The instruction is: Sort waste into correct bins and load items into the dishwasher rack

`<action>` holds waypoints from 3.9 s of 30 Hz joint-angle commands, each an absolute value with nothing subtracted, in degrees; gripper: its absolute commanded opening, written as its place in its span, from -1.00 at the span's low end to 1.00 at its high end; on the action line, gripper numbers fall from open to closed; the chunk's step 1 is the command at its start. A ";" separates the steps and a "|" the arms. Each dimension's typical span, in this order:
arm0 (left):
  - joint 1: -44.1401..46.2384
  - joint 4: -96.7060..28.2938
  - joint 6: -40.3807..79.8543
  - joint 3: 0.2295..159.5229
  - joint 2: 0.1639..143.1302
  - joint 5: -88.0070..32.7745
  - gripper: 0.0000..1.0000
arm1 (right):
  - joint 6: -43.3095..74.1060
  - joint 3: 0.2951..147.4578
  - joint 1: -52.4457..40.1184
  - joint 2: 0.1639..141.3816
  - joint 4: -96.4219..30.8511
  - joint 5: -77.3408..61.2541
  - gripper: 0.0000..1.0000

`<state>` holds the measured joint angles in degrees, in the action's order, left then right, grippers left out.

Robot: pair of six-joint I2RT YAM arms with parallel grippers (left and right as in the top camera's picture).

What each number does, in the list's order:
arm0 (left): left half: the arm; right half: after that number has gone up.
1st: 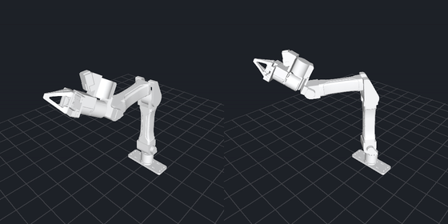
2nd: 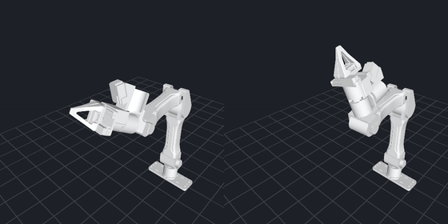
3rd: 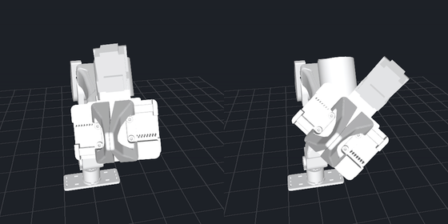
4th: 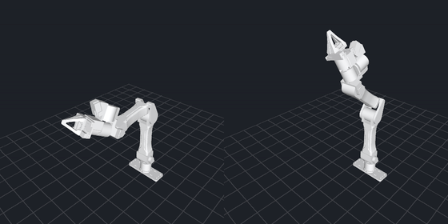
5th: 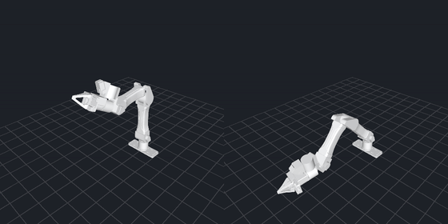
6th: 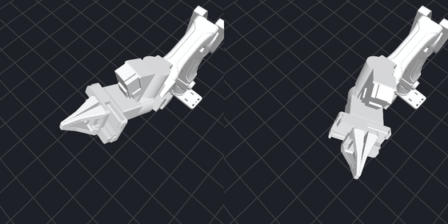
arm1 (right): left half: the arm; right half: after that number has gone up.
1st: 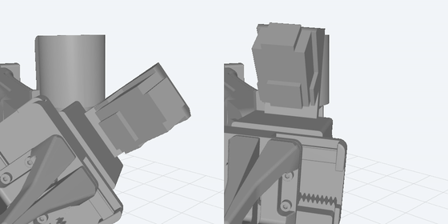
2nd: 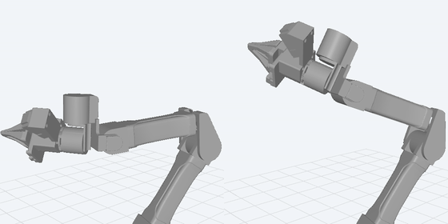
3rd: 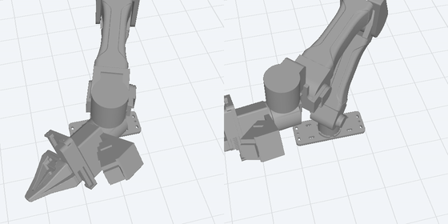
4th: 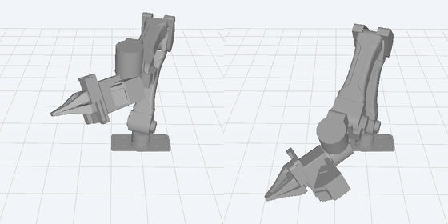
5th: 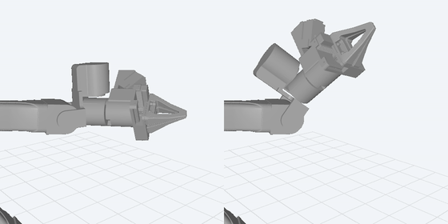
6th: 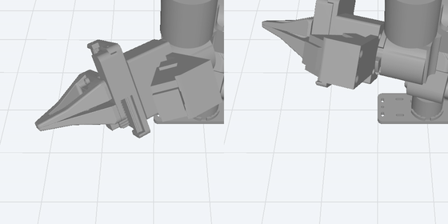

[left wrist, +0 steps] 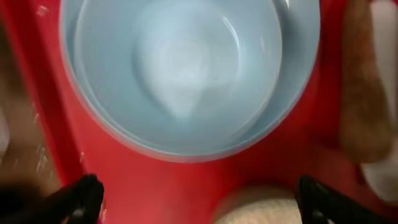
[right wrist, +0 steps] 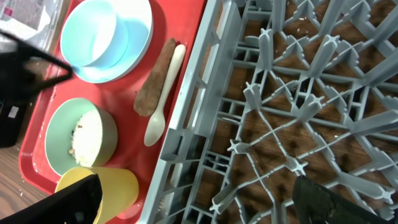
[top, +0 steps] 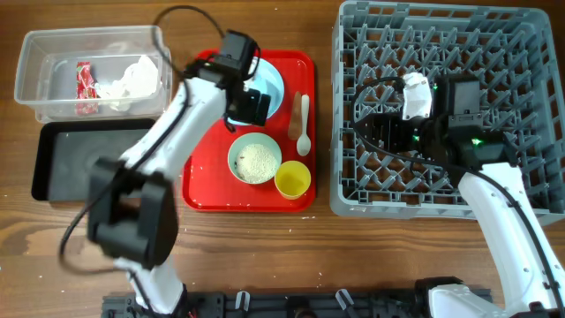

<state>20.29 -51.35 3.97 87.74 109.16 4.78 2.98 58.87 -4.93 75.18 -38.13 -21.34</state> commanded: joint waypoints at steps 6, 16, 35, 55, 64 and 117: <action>22.98 -56.38 26.33 90.00 103.26 -13.72 1.00 | 3.68 59.18 -4.86 75.99 -38.24 -20.78 0.99; 30.50 -55.66 37.41 89.91 113.36 -3.25 0.96 | 4.69 59.18 -4.86 75.99 -39.77 -20.78 0.99; 31.22 -52.58 39.92 89.91 123.28 0.10 -0.33 | 4.67 59.18 -4.86 75.99 -40.34 -20.75 0.99; 23.79 -63.00 31.70 89.91 119.57 -0.84 -0.33 | 4.64 59.18 -4.86 75.99 -40.12 -20.53 1.00; 25.89 -61.41 31.92 89.91 119.63 -2.94 -0.92 | 4.64 59.18 -4.86 75.99 -40.10 -20.53 0.99; -43.90 -72.25 1.10 87.96 119.37 -90.37 -0.92 | 6.22 59.18 -4.86 76.31 -36.88 -20.56 0.99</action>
<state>-43.68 -72.23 -1.26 88.42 119.15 -88.29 5.37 58.87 -4.93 75.61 -37.01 -20.93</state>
